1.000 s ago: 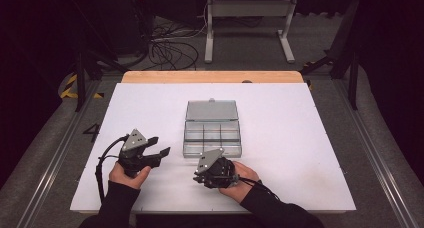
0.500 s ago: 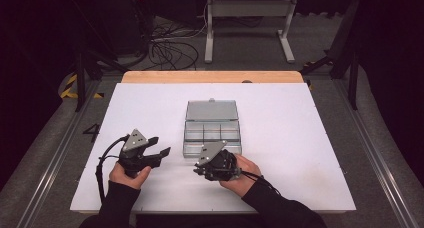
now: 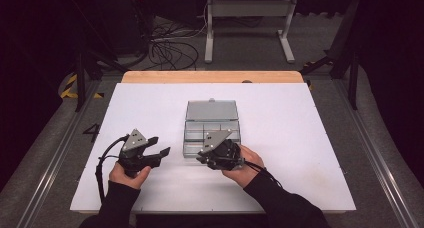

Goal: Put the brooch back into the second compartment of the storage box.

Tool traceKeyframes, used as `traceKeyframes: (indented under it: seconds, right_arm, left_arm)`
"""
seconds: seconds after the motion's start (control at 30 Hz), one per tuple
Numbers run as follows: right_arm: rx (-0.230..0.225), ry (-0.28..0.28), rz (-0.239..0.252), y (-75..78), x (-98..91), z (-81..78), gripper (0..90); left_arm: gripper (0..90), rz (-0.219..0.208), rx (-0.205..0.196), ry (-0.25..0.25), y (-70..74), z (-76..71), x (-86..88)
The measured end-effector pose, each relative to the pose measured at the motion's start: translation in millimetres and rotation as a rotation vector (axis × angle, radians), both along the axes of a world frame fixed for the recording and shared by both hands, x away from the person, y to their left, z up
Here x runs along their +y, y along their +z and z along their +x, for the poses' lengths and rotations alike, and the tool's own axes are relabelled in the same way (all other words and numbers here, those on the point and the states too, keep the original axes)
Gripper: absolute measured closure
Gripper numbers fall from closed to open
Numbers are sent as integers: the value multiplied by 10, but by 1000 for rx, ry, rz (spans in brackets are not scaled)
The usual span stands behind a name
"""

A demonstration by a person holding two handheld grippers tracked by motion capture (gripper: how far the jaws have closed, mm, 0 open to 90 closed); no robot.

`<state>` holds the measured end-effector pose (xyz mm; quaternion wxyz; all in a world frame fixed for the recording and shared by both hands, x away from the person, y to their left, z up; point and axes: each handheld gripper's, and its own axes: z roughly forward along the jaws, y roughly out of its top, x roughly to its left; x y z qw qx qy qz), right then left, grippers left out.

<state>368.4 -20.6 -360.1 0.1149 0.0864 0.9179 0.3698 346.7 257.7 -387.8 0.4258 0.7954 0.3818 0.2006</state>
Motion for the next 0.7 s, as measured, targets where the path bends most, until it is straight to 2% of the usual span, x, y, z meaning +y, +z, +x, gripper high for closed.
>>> traceKeyframes:
  seconds: [0.4, 0.7]
  right_arm:
    - [-7, -25, 12, 80, -44, 90, 801]
    - [-25, -33, -2, 130, -71, 113, 801]
  left_arm:
    - [405, -2, 0, 0, 0, 1, 2]
    - [405, 0, 1, 0, -4, 5, 3]
